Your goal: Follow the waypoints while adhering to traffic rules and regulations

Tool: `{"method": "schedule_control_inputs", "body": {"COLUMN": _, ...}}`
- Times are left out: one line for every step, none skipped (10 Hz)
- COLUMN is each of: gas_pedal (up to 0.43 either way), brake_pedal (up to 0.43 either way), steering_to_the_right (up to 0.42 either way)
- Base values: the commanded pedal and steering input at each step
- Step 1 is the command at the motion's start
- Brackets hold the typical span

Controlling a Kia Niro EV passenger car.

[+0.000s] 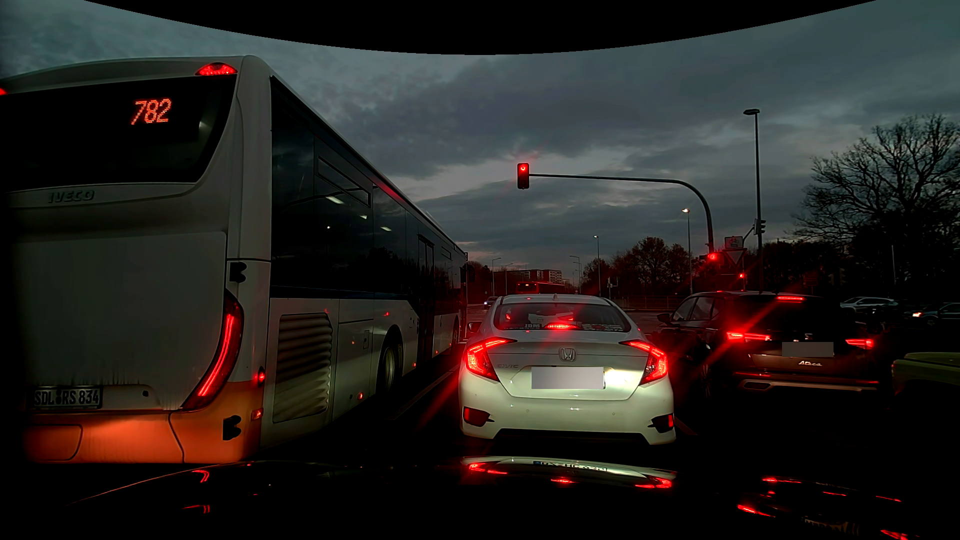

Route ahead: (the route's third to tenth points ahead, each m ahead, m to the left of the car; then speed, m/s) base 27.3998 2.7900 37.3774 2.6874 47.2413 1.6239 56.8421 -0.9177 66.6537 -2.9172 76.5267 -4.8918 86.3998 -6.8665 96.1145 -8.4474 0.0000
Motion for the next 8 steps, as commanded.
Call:
{"method": "schedule_control_inputs", "body": {"gas_pedal": 0.0, "brake_pedal": 0.366, "steering_to_the_right": 0.013}}
{"method": "schedule_control_inputs", "body": {"gas_pedal": 0.0, "brake_pedal": 0.366, "steering_to_the_right": 0.013}}
{"method": "schedule_control_inputs", "body": {"gas_pedal": 0.0, "brake_pedal": 0.366, "steering_to_the_right": 0.014}}
{"method": "schedule_control_inputs", "body": {"gas_pedal": 0.0, "brake_pedal": 0.366, "steering_to_the_right": 0.013}}
{"method": "schedule_control_inputs", "body": {"gas_pedal": 0.0, "brake_pedal": 0.36, "steering_to_the_right": 0.013}}
{"method": "schedule_control_inputs", "body": {"gas_pedal": 0.0, "brake_pedal": 0.36, "steering_to_the_right": 0.013}}
{"method": "schedule_control_inputs", "body": {"gas_pedal": 0.0, "brake_pedal": 0.366, "steering_to_the_right": 0.014}}
{"method": "schedule_control_inputs", "body": {"gas_pedal": 0.0, "brake_pedal": 0.366, "steering_to_the_right": 0.014}}
